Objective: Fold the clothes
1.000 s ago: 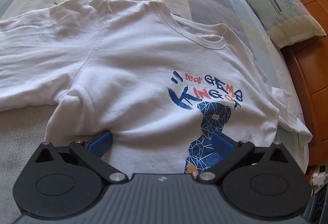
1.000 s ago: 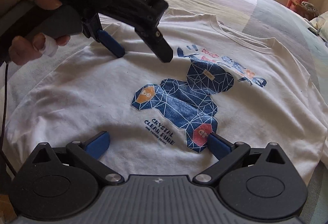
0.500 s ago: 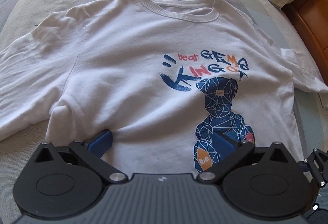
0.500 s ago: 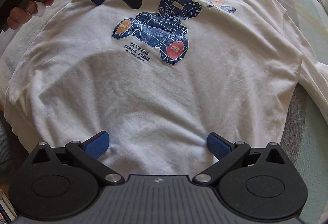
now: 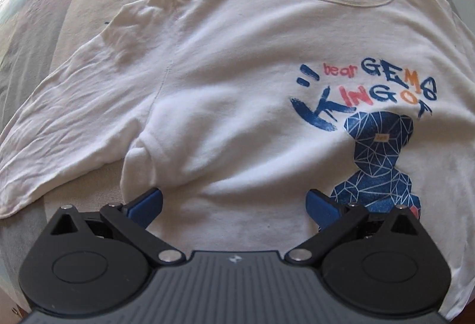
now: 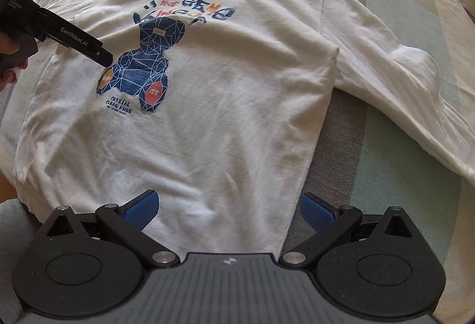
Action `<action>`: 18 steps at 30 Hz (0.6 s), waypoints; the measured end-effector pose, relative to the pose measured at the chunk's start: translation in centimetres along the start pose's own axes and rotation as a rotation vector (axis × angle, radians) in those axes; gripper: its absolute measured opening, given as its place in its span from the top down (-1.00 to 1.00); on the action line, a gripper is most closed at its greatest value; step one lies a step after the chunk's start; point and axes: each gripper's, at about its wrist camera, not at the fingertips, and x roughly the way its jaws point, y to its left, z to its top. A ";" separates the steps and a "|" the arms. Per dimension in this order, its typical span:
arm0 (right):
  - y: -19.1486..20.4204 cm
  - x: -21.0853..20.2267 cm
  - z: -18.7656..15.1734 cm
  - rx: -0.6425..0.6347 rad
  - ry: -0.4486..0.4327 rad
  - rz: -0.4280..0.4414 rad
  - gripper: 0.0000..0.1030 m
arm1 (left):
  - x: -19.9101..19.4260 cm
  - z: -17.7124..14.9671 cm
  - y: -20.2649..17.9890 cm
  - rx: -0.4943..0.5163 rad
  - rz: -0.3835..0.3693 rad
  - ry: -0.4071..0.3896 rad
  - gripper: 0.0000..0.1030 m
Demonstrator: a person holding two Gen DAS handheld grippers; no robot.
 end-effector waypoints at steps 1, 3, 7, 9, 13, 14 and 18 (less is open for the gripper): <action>-1.0 -0.4 0.0 -0.004 -0.009 -0.001 -1.00 | -0.3 0.2 -0.1 -0.041 0.004 0.010 -0.97; -3.1 -1.0 -0.1 0.010 -0.019 -0.008 -1.00 | -0.9 0.3 -0.6 -0.088 -0.008 0.027 -0.97; -5.9 -0.5 0.8 0.093 -0.022 -0.005 -1.00 | -2.3 0.4 -1.9 -0.053 -0.041 0.007 -0.97; -6.3 -0.3 1.4 0.114 -0.022 0.009 -1.00 | -2.6 0.6 -2.1 -0.036 -0.065 0.001 -0.98; -4.9 -0.3 3.1 0.084 -0.024 0.028 -1.00 | -1.9 1.2 -0.9 -0.045 -0.151 0.015 -0.97; -4.3 -0.3 3.6 0.072 -0.024 0.027 -1.00 | -1.6 1.4 -0.6 -0.047 -0.179 0.022 -0.97; -2.0 0.5 5.1 0.030 -0.005 0.003 -1.00 | -0.8 1.8 1.3 -0.044 -0.274 0.010 -0.96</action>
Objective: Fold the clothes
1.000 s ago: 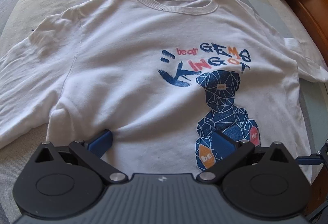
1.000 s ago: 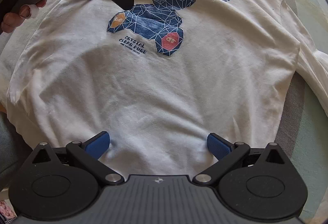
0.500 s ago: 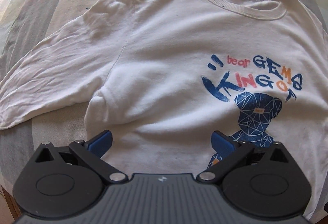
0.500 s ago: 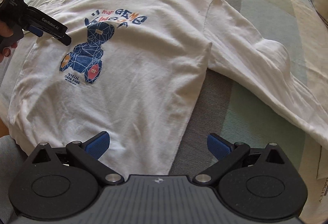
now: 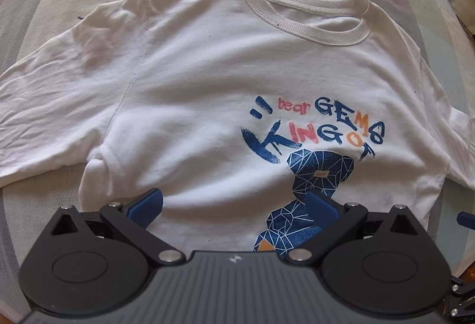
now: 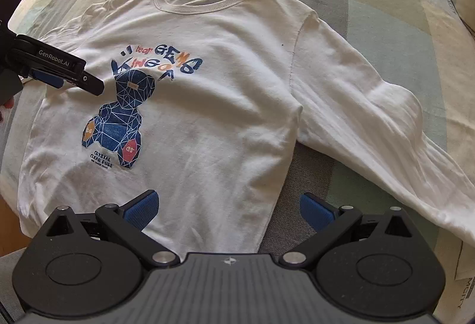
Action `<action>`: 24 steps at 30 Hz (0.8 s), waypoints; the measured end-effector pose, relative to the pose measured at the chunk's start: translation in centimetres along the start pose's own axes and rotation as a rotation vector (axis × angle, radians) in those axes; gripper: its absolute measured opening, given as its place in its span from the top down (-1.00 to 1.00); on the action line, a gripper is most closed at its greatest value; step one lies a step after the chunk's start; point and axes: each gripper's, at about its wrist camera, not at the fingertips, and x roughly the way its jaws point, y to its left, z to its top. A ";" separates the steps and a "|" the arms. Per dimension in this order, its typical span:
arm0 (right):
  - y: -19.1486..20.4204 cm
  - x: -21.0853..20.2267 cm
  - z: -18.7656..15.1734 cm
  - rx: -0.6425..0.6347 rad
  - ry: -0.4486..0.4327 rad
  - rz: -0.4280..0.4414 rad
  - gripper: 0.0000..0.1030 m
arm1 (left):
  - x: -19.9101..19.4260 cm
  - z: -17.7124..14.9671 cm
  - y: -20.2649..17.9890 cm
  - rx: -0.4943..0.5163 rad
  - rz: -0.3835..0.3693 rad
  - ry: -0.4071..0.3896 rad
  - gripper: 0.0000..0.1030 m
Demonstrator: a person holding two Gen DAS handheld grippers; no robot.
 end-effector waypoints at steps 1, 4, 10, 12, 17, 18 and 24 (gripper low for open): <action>0.7 0.3 0.3 -0.004 0.007 -0.008 -1.00 | -0.1 0.0 0.6 -0.001 -0.018 -0.006 -0.96; 3.2 1.5 1.2 -0.001 0.033 -0.015 -1.00 | -1.0 0.0 2.5 0.010 -0.067 -0.042 -0.96; 9.3 3.8 3.2 -0.060 0.062 0.036 -1.00 | -2.3 -0.1 6.1 0.063 -0.229 -0.112 -0.96; 11.2 4.9 3.8 -0.095 0.077 0.071 -1.00 | -2.3 -0.2 6.8 0.077 -0.293 -0.119 -0.96; 13.9 7.5 4.3 -0.168 0.089 0.103 -1.00 | -1.5 -0.8 7.4 0.070 -0.409 -0.124 -0.96; 13.9 8.0 4.2 -0.167 0.095 0.101 -1.00 | -1.1 -0.9 7.4 0.062 -0.402 -0.128 -0.96; 14.3 7.9 1.3 -0.281 -0.039 0.077 -1.00 | 0.4 -1.8 9.9 -0.114 -0.319 -0.214 -0.80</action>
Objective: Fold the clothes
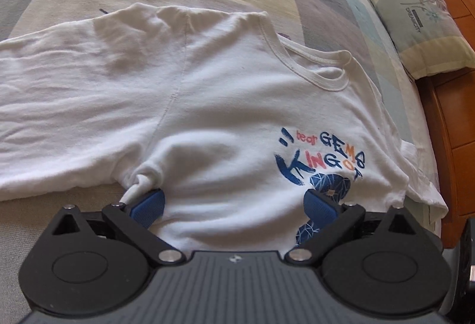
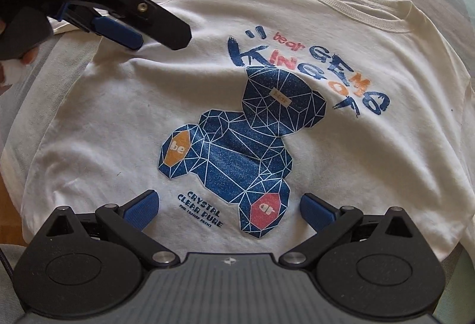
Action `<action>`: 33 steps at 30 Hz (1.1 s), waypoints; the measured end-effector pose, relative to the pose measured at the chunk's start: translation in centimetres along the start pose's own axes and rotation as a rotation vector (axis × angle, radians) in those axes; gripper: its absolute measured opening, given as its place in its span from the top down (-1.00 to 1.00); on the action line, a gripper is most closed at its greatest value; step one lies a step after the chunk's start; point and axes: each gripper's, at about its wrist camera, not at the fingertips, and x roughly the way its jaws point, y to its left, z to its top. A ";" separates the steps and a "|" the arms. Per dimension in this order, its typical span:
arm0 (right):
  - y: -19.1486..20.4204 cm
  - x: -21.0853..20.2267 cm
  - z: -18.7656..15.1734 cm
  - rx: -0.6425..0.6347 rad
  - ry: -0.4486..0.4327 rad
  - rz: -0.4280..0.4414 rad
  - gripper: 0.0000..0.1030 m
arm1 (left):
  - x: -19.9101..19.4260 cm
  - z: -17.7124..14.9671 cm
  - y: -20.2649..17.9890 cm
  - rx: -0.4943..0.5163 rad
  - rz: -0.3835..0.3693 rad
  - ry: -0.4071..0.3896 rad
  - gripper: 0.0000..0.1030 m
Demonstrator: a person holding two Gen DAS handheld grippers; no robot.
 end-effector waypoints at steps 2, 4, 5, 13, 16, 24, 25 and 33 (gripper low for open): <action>0.5 -0.1 -1.0 -0.072 -0.035 -0.016 -1.00 | -1.0 -0.2 1.0 -0.122 0.009 -0.037 -0.77; 1.0 -0.2 -1.7 -0.133 -0.056 -0.034 -1.00 | -2.2 -0.4 1.1 -0.180 0.024 -0.059 -0.76; 1.1 -0.2 -1.9 -0.144 -0.066 -0.040 -1.00 | -2.8 -0.4 1.0 -0.185 0.013 -0.074 -0.77; 1.4 -0.2 -2.2 -0.141 -0.096 -0.052 -1.00 | -1.4 1.0 3.8 -0.313 -0.058 -0.064 -0.78; 1.2 -0.2 -2.5 -0.144 -0.106 -0.051 -1.00 | -0.9 1.8 5.1 -0.352 -0.057 -0.098 -0.77; 1.1 -0.3 -2.8 -0.156 -0.119 -0.043 -1.00 | -2.6 3.3 5.8 -0.332 0.033 -0.153 -0.76; 1.2 -0.3 -2.9 -0.156 -0.123 -0.045 -1.00 | -2.9 2.8 5.3 -0.328 0.037 -0.144 -0.77; 1.5 -0.2 -3.4 -0.155 -0.157 -0.062 -1.00 | -2.3 0.3 1.2 -0.248 -0.132 -0.136 -0.78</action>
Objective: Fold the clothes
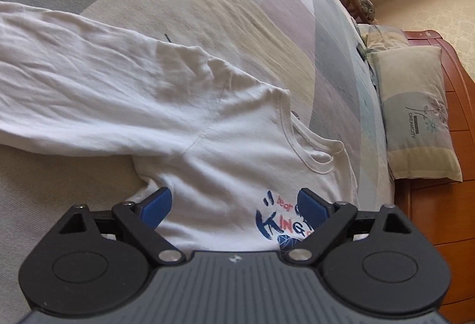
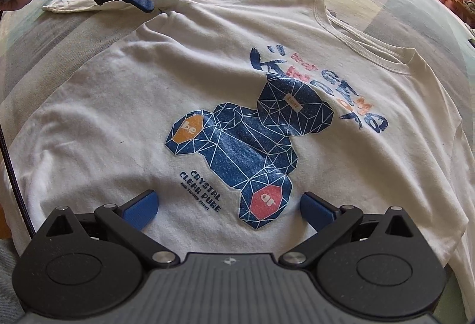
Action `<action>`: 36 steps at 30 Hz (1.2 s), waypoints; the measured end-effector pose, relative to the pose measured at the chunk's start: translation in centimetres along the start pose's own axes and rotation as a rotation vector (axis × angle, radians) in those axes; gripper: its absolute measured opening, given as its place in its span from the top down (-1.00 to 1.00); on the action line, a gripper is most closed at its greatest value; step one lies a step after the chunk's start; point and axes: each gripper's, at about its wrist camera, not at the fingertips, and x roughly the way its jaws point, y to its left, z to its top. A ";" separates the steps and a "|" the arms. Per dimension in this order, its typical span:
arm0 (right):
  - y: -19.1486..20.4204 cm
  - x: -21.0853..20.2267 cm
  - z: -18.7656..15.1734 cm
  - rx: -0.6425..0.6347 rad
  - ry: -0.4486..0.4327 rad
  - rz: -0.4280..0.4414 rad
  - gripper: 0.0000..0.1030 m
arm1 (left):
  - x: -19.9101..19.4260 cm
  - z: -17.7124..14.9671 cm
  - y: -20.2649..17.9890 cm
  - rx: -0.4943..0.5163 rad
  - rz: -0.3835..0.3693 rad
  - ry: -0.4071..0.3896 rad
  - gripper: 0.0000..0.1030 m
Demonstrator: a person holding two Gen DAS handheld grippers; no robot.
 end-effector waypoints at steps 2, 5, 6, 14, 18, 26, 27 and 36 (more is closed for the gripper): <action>0.1 0.0 -0.2 0.004 -0.012 -0.009 -1.00 | 1.1 -0.4 0.1 0.025 0.054 0.002 -0.78; 0.0 -0.1 -0.4 0.006 -0.016 -0.012 -1.00 | 0.5 -1.0 1.8 -0.011 0.145 -0.040 -0.64; 0.0 -0.1 -0.4 0.003 -0.012 -0.011 -1.00 | 0.0 -1.1 2.0 -0.025 0.155 -0.046 -0.64; -0.6 0.0 1.1 -0.003 0.082 0.002 -1.00 | -1.3 0.2 -0.5 0.074 0.099 -0.070 -0.68; -2.5 -1.0 3.0 0.023 0.118 0.072 -1.00 | 0.6 -0.3 0.3 0.083 0.107 -0.027 -0.68; -10.5 -1.9 11.4 0.009 0.021 0.184 -0.74 | 0.6 -1.8 2.3 0.062 0.055 -0.038 -0.76; -11.7 -1.3 12.9 0.001 0.010 0.198 -0.68 | 0.6 -1.8 2.3 0.067 0.048 -0.037 -0.79; -21.4 8.0 24.6 0.020 0.015 0.402 -0.10 | 0.9 -2.1 2.1 0.113 0.014 -0.043 -0.95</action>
